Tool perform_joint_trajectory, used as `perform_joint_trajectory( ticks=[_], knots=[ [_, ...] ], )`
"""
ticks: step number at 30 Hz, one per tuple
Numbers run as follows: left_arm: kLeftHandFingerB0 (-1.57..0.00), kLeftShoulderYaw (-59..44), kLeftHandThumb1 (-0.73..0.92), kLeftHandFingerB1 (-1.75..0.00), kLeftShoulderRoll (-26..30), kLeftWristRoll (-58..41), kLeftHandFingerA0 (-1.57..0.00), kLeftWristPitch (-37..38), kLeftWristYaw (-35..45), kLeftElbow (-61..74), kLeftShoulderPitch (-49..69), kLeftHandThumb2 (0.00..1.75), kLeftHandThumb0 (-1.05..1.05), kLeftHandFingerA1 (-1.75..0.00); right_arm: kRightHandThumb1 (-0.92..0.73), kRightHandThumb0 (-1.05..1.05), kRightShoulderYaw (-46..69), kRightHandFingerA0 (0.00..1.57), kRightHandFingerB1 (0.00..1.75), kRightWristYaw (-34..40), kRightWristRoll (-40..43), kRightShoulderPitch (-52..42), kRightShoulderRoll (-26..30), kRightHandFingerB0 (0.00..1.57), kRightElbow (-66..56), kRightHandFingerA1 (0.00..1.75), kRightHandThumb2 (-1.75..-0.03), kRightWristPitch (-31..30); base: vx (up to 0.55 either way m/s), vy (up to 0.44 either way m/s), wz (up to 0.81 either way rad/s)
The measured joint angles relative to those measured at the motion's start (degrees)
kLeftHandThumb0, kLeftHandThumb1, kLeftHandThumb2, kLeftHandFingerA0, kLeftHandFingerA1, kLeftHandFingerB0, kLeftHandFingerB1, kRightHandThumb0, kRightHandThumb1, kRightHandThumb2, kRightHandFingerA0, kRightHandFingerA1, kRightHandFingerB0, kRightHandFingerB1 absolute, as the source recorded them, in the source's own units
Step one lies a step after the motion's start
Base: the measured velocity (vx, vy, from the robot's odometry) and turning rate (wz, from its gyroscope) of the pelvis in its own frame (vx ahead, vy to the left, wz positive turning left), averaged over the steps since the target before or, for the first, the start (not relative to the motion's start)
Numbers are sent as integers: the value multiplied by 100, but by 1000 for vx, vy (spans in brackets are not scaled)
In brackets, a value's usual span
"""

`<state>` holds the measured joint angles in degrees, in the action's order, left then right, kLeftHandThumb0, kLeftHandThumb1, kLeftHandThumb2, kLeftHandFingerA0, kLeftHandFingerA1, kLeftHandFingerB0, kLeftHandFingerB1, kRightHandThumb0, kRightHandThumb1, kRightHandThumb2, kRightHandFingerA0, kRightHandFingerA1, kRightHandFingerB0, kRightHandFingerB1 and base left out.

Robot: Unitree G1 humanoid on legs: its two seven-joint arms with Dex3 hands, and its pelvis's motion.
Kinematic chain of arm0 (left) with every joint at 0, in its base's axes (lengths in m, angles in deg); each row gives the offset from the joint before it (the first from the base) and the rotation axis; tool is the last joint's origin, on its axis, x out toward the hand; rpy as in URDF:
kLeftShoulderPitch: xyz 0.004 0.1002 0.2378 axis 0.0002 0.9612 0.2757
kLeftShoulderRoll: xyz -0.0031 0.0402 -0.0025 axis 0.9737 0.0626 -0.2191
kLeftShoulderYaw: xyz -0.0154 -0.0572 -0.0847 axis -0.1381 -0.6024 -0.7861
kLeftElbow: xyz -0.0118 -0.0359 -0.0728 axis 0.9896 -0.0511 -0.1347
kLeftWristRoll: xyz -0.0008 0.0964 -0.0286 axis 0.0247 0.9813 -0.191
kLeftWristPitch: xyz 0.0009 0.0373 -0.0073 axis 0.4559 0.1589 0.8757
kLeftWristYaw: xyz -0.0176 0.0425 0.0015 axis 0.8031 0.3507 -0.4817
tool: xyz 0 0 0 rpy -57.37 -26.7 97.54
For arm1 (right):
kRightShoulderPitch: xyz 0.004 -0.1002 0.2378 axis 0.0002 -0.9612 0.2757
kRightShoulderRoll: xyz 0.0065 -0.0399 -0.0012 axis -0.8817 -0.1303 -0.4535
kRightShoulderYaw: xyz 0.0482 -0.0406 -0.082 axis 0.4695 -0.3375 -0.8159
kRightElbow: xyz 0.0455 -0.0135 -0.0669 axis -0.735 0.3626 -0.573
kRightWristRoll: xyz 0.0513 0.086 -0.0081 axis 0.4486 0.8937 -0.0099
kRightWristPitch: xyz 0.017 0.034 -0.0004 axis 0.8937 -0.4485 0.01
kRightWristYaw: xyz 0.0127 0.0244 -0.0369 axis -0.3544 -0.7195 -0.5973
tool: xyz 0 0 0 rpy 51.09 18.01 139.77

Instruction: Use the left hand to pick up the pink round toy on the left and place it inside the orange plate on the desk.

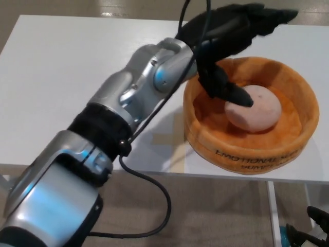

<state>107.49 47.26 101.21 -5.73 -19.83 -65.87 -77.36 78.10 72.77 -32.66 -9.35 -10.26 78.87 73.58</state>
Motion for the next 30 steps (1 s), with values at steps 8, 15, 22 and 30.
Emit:
perform_joint_trajectory(
  ticks=[8, 15, 22, 30],
  knots=[
    [-4, -538, 36, -26, 263, -543, 0, -82, 464, 1768, 510, 52, -43, -23, -41, -29, 2, 30, 66, -3, -2, 8, -3, 21, -6, 85, -74, 0, 0, 0, 0],
    [-29, -958, 42, -31, 642, -1173, -18, -168, 801, 3064, 1265, 53, -14, -35, -41, -29, -6, 31, 70, -2, -17, 14, 0, 20, -13, 91, -74, 0, 0, 0, 0],
    [-51, -1376, 67, -41, 1157, -1765, -42, -250, 1112, 3839, 2043, 59, -12, -47, -42, -27, -7, 29, 65, -3, -24, 23, 2, 20, -21, 85, -74, 0, 0, 0, 0],
    [-40, -1966, 65, -38, 1914, -2591, -33, -359, 1763, 4372, 3357, 62, 8, -46, -38, -26, -9, 30, 74, -2, -44, 65, 8, 20, -28, 99, -79, 1, 0, 0, 0]
  ],
)
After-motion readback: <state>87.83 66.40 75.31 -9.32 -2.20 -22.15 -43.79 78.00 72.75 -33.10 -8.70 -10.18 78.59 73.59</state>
